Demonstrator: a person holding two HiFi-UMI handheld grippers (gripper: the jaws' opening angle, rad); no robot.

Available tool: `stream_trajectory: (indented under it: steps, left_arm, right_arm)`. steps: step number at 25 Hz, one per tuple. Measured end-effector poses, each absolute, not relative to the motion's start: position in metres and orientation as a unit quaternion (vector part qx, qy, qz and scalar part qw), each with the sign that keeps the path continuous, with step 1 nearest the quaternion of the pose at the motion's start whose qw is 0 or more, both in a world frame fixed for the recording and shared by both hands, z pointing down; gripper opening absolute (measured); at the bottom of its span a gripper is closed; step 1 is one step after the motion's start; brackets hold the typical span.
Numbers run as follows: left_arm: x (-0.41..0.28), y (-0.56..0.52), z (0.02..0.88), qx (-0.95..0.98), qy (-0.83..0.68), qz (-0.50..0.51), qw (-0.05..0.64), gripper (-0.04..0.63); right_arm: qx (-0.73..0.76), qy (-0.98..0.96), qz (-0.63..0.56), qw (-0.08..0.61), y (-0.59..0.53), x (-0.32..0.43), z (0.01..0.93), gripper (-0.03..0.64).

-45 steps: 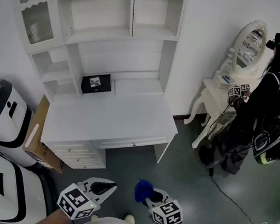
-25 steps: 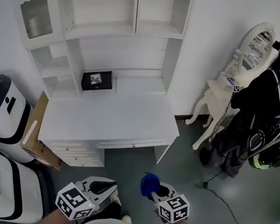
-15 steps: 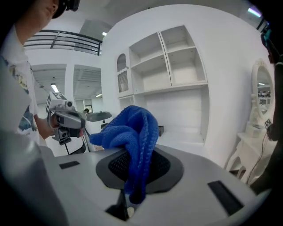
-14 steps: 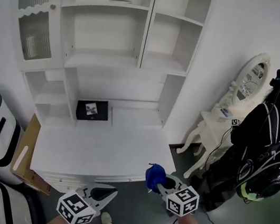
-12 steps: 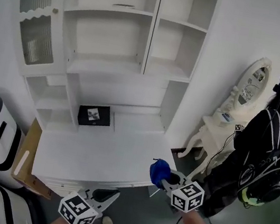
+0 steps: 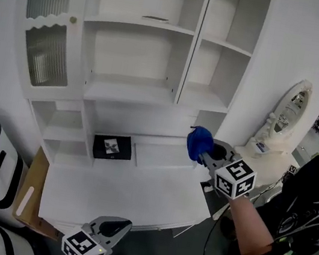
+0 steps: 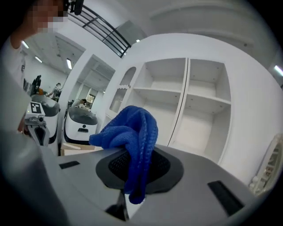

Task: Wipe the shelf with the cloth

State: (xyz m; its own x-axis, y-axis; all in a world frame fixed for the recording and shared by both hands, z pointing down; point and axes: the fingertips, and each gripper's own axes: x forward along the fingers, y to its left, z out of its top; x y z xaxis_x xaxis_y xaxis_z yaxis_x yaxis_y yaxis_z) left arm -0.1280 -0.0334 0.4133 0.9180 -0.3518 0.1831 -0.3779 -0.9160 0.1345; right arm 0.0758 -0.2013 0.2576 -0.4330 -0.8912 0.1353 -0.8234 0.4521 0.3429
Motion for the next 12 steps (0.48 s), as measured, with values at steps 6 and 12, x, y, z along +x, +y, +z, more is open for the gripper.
stream_trajectory:
  steps: [6,12]
  left_arm:
    - [-0.152,-0.046,0.413,0.967,-0.222,0.072,0.104,0.012]
    - [-0.140,-0.059,0.409,0.965,-0.232,0.084,0.093,0.012]
  right_arm:
    - [0.514,-0.809,-0.224,0.176,-0.273,0.069,0.165,0.067]
    - [0.520,-0.774,-0.296,0.205,-0.337,0.073,0.097,0.067]
